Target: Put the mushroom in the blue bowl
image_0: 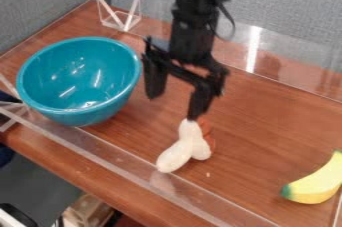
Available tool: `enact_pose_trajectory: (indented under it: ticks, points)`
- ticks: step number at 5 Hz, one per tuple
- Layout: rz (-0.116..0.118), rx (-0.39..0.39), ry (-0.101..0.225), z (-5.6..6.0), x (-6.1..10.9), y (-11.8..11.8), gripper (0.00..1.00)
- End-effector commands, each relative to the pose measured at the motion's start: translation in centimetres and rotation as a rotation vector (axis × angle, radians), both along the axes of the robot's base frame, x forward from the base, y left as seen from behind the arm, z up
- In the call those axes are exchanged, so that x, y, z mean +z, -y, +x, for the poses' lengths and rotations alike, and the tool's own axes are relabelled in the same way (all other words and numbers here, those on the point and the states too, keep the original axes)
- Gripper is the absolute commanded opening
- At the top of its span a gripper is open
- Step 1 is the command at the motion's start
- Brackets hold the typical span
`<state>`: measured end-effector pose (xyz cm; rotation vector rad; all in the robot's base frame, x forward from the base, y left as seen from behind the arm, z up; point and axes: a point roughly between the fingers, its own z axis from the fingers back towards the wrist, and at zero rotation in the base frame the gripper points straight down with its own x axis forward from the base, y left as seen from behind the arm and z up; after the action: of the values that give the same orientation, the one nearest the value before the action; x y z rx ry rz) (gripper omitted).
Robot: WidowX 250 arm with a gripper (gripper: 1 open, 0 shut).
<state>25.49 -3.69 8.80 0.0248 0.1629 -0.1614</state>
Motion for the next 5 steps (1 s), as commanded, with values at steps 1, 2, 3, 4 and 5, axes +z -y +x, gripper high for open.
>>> enact_pose_trajectory:
  ticks: [1,2,3,4,5]
  points:
    - [-0.008,-0.049,0.067,-0.5,-0.4,1.1,1.00]
    - [-0.005,-0.104,0.060,-1.6,-2.0,1.9,1.00]
    - [-0.004,-0.117,0.053,-1.8,-3.8,2.0,1.00]
    - [0.008,-0.120,0.054,-2.0,-5.1,2.0,1.00]
    - [0.023,-0.121,0.053,-2.0,-6.3,2.2,1.00]
